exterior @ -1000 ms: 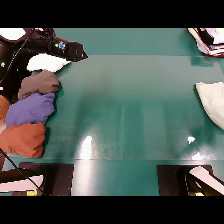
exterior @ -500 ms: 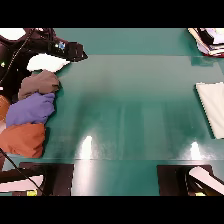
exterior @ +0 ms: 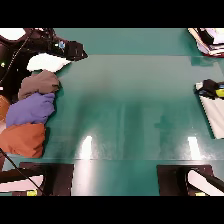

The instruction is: Fold the shirts.

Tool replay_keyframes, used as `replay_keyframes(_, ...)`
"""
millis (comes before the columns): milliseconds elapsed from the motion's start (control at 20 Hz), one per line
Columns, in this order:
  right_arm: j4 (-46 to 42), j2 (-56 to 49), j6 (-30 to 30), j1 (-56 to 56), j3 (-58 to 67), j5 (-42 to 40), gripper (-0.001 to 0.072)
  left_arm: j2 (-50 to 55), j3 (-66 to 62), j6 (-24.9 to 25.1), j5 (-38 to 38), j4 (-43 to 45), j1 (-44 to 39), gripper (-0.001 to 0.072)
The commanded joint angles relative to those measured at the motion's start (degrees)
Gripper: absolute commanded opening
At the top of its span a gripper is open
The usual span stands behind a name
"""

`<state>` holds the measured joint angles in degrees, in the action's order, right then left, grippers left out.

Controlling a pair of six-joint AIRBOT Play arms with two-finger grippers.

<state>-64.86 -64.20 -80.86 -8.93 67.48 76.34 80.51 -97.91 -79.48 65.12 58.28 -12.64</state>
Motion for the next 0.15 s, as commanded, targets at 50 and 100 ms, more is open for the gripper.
replay_keyframes(50,0.31,-0.04,0.9,7.19,0.09,0.17,0.0017,0.02,0.0,-0.02,-0.13,0.02,0.02,0.002)
replay_keyframes(100,0.31,-0.04,0.9,7.52,0.09,0.2,0.0018,0.02,0.0,-0.02,-0.13,0.02,0.02,0.002)
